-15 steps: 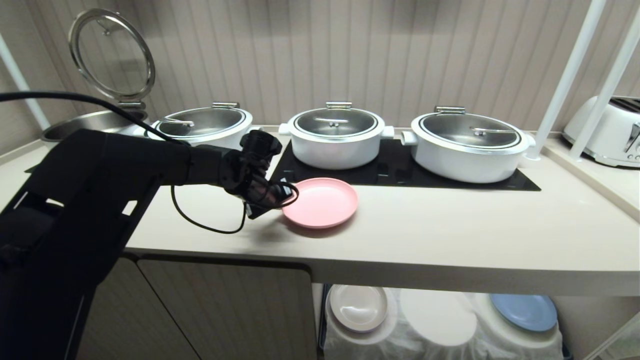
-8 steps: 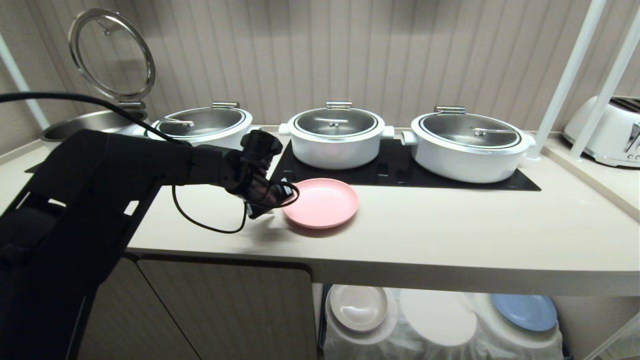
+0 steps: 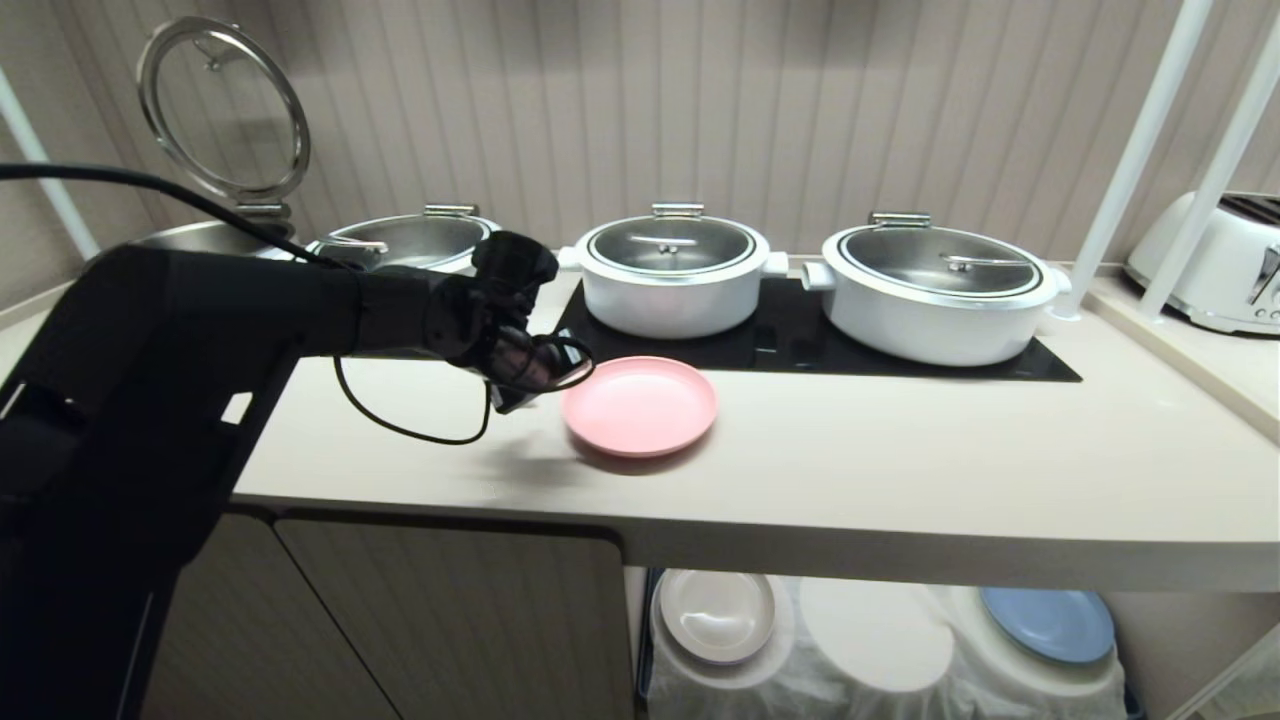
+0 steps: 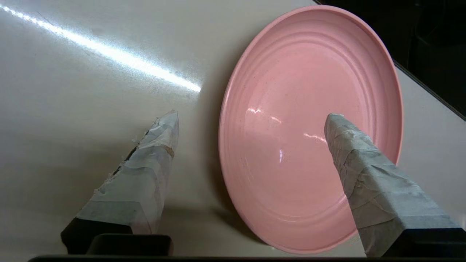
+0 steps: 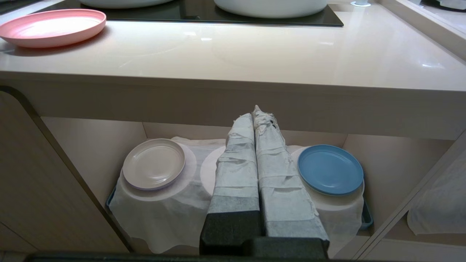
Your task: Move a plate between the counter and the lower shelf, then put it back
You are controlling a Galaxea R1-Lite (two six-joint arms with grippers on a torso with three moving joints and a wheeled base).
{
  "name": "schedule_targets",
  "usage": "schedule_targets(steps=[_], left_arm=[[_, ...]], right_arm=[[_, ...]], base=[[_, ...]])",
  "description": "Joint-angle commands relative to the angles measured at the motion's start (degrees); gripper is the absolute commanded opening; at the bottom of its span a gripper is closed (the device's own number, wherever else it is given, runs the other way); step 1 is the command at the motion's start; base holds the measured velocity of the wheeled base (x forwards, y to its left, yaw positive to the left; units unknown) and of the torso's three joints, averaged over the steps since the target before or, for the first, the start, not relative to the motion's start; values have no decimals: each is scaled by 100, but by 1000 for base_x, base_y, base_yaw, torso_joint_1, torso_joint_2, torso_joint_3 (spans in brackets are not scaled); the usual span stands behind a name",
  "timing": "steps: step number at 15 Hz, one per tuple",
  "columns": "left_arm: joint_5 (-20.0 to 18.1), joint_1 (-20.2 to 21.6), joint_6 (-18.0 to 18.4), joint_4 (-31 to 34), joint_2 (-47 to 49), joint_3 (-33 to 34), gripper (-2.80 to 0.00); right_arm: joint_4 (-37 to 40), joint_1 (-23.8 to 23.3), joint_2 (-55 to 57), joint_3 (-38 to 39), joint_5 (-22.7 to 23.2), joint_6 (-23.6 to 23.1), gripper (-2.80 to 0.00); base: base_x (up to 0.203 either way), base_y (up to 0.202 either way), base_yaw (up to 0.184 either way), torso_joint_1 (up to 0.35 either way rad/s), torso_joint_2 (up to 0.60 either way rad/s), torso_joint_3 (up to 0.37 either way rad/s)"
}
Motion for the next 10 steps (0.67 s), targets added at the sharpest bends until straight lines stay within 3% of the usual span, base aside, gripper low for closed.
schedule_targets(steps=[1, 10], left_arm=[[9, -1, -44, 30, -224, 69, 0], [703, -9, -62, 9, -1261, 1457, 0]], right_arm=[[0, 1, 0, 0, 0, -2, -280], [0, 1, 0, 0, 0, -2, -280]], base=[[0, 0, 0, 0, 0, 0], [0, 0, 0, 0, 0, 0]])
